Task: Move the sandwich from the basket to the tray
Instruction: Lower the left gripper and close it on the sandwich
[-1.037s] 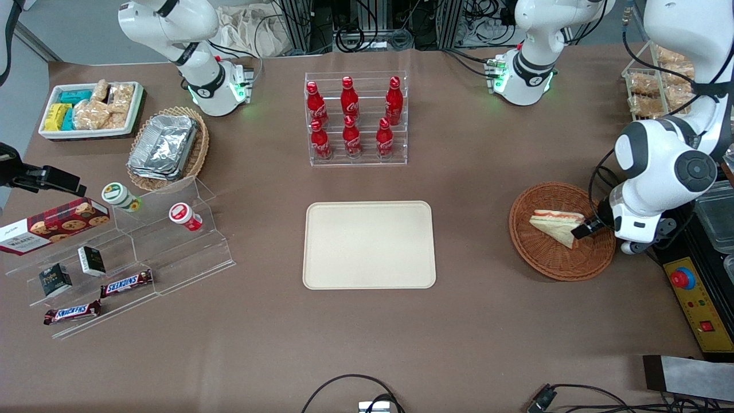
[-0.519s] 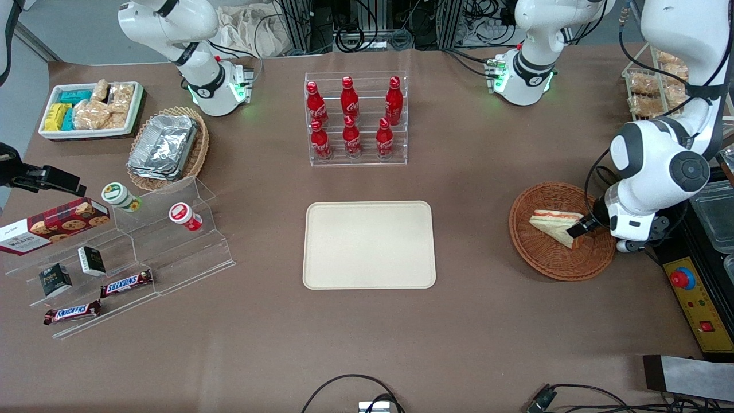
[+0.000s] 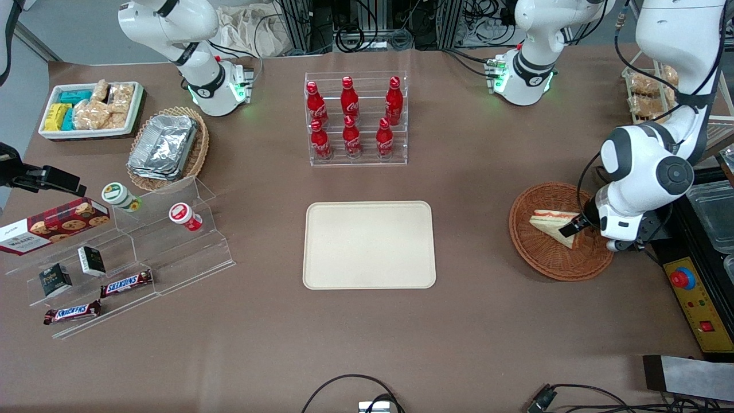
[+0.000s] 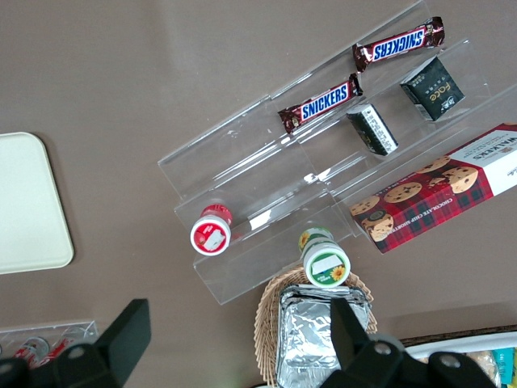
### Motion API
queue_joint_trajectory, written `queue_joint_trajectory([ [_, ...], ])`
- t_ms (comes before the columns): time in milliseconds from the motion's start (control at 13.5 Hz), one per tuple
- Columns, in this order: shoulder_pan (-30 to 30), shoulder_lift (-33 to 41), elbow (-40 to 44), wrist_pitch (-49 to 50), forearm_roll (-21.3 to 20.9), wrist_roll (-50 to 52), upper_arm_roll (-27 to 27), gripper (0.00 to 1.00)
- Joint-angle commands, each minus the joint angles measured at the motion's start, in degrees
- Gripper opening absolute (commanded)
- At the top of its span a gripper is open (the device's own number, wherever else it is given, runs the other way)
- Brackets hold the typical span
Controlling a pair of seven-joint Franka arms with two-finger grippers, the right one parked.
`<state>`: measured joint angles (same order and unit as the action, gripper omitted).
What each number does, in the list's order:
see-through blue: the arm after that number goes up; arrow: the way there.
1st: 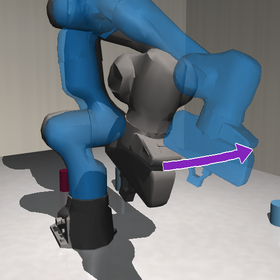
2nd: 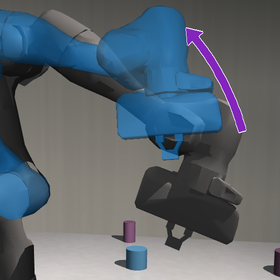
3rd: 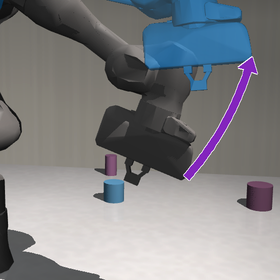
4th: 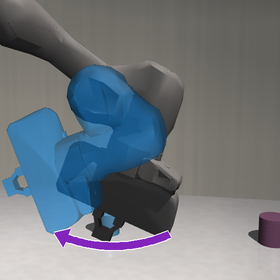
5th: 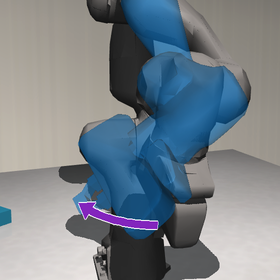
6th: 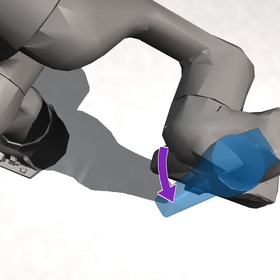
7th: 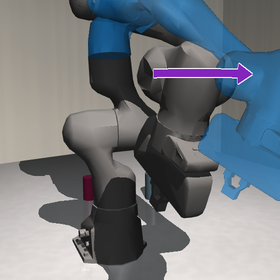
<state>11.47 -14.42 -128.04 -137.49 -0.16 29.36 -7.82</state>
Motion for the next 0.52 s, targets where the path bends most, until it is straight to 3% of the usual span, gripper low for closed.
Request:
queue_joint_trajectory([
  [0, 0.0, -0.1, -0.6, 0.3, 0.2, 0.7, -0.4, 0.65],
  [296, 0.0, 0.6, 0.3, 2.0, 0.3, 2.6, -0.5, 0.03],
  [444, -0.3, 1.9, 1.0, 2.6, 0.2, 3.9, -0.8, 0.0],
])
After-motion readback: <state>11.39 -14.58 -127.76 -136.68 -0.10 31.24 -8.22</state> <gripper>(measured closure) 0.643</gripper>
